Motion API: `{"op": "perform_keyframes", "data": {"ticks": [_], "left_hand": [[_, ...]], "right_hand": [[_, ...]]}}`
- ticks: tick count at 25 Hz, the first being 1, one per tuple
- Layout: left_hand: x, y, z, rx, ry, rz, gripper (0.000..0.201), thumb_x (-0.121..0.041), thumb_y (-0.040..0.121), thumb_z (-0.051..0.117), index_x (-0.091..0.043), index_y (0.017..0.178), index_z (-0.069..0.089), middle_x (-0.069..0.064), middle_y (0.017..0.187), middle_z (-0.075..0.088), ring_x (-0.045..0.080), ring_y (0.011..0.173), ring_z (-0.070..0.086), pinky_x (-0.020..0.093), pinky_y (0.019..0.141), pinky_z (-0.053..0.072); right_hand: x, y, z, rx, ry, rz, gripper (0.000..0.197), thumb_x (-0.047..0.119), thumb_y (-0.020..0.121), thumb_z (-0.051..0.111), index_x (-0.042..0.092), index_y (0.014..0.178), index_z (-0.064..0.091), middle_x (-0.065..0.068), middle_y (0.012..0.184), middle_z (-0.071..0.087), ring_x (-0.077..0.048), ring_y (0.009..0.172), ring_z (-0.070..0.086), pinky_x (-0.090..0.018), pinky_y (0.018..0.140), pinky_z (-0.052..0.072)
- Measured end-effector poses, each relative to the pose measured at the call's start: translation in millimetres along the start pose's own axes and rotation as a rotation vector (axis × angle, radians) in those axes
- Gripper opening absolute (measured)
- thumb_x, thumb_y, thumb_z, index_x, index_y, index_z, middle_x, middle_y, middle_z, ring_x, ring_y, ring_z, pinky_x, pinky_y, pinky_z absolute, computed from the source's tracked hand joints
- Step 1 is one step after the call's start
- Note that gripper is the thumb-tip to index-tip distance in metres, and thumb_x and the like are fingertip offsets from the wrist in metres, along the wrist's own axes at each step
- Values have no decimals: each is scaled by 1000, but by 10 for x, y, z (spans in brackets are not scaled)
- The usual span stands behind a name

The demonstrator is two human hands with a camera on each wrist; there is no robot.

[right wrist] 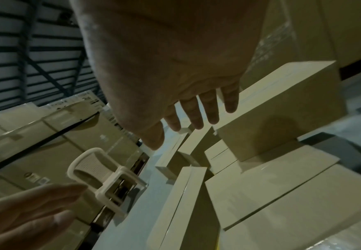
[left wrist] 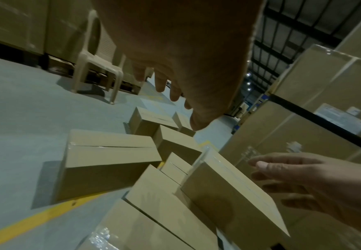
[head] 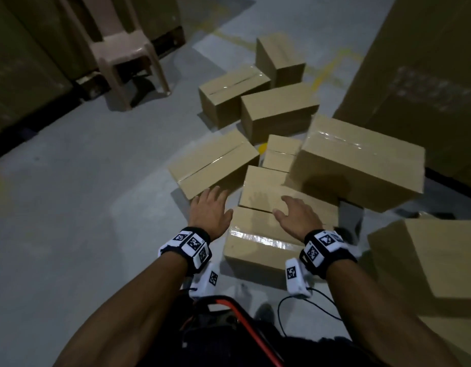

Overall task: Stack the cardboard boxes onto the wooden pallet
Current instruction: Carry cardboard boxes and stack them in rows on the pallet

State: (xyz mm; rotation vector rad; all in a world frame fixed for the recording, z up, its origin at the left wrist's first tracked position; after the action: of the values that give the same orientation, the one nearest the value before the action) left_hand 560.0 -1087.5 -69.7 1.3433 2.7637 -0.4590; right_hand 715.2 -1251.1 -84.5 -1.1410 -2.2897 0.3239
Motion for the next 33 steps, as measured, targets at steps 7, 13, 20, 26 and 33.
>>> {"op": "perform_keyframes", "data": {"ticks": [7, 13, 20, 26, 33], "left_hand": [[1334, 473, -56, -20, -23, -42, 54, -45, 97, 46, -20, 145, 39, 6, 153, 38, 27, 138, 35, 46, 108, 37], [2382, 1211, -383, 13, -15, 59, 53, -42, 95, 49, -18, 141, 43, 8, 150, 41, 29, 135, 38, 45, 107, 36], [2700, 2055, -715, 61, 32, 159, 53, -43, 96, 47, -18, 142, 41, 8, 149, 42, 29, 134, 38, 46, 108, 36], [2267, 3383, -1065, 125, 158, 336, 58, -46, 98, 46, -20, 148, 35, 9, 154, 38, 31, 140, 34, 49, 112, 33], [1866, 4674, -960, 218, 182, 419, 58, -43, 99, 46, -17, 149, 35, 10, 155, 36, 31, 140, 35, 47, 110, 35]], "right_hand": [[1105, 627, 447, 44, -42, -9, 58, 47, 100, 48, 24, 151, 35, -8, 153, 41, -32, 136, 42, -46, 108, 38], [2150, 1165, 696, 29, 73, 88, 55, 44, 99, 50, 21, 148, 40, -12, 149, 45, -35, 134, 44, -45, 107, 41], [2521, 1744, 712, -26, 229, 201, 61, 49, 98, 52, 22, 150, 38, -12, 151, 44, -35, 136, 43, -47, 110, 40], [2284, 2547, 842, -58, 413, 355, 62, 48, 96, 53, 16, 149, 40, -16, 147, 47, -37, 132, 46, -45, 108, 42], [2076, 3513, 737, -60, 571, 491, 60, 45, 96, 53, 17, 148, 40, -16, 146, 47, -39, 131, 46, -46, 107, 42]]}}
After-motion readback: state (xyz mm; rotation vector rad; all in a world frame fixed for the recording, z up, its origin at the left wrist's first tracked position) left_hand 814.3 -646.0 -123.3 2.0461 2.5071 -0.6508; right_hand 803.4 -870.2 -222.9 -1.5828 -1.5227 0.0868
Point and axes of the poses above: each hand's wrist, its own y-axis towards the middle knuckle, its own z-axis out of the palm, x = y × z, the point moved 9 cm from there along y, towards the middle knuckle
